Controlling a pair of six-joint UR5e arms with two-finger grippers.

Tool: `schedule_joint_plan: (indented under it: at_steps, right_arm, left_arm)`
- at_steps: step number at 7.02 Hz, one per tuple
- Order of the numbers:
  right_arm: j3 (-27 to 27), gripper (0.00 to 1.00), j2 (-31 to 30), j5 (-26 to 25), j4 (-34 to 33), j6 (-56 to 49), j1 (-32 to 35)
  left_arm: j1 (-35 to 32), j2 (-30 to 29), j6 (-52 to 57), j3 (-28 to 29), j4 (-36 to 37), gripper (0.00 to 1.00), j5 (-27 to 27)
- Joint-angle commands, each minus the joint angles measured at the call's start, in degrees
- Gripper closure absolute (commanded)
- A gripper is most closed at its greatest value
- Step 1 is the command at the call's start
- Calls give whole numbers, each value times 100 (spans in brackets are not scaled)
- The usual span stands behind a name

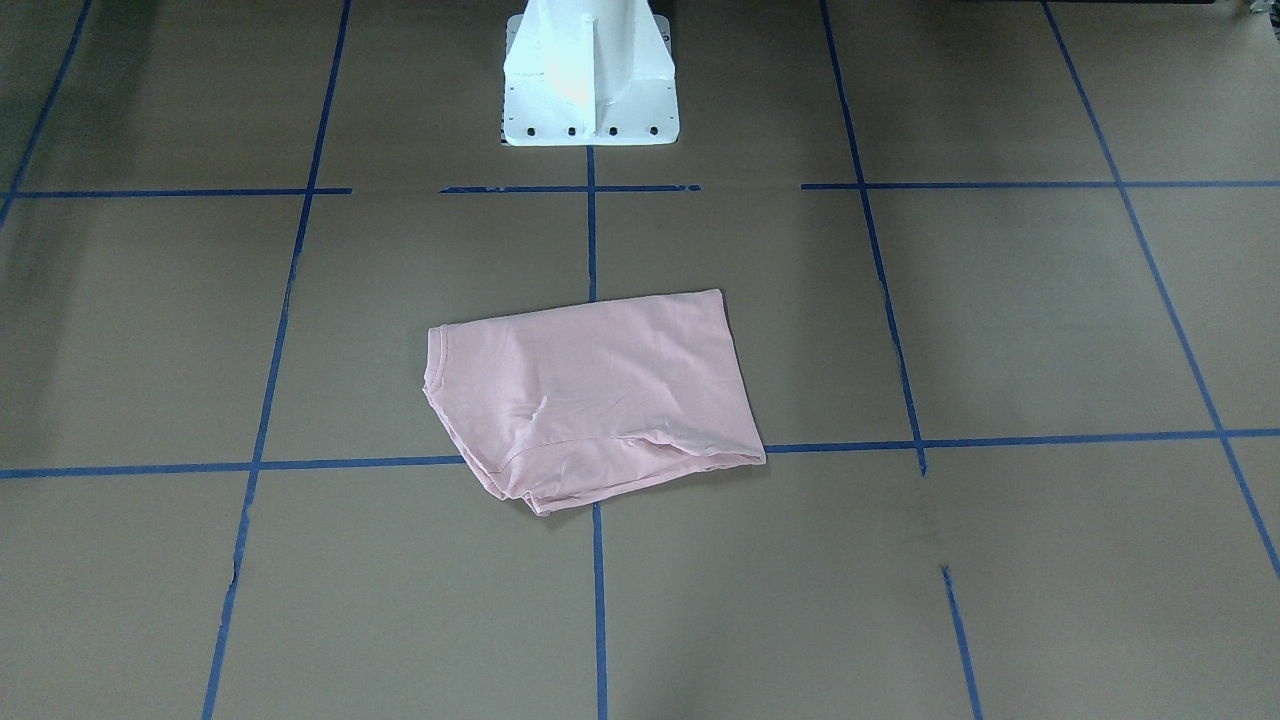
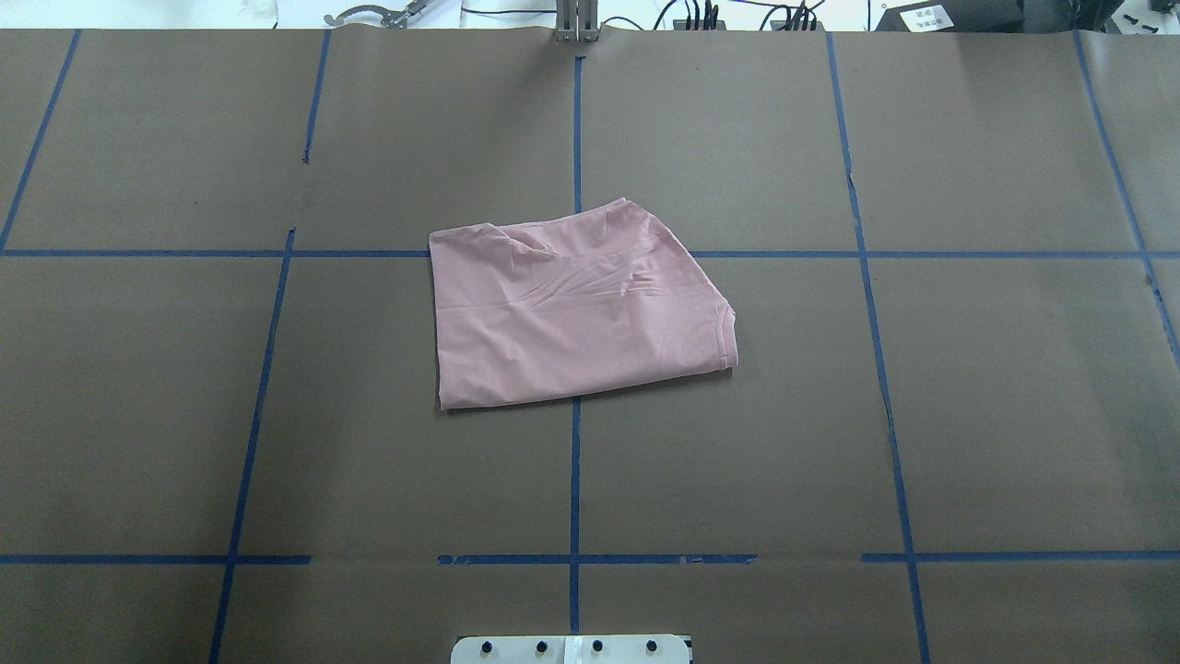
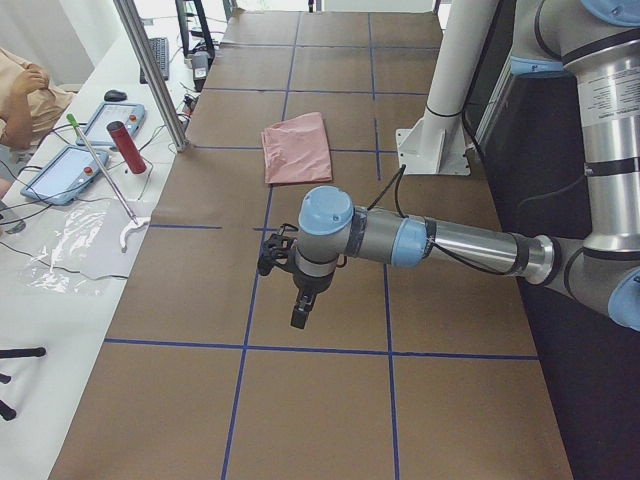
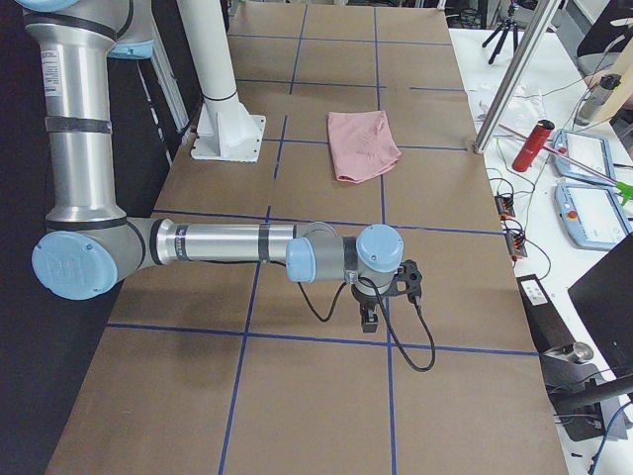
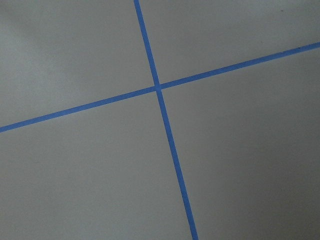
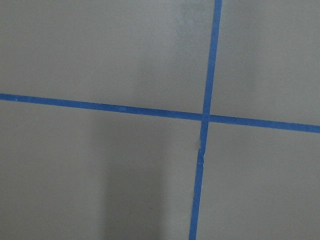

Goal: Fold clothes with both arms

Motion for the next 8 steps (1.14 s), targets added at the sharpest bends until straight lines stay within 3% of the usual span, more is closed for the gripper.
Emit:
schedule_joint_plan:
  at_steps: [1,8]
  right_arm:
    - [4,0,0,4,0,5,0]
    - [22,0,18,13,0,14,0]
  left_arm:
    - [0,-9,0,21,0,0,-1]
    - [70,-70,-17,74,-26,0,-19]
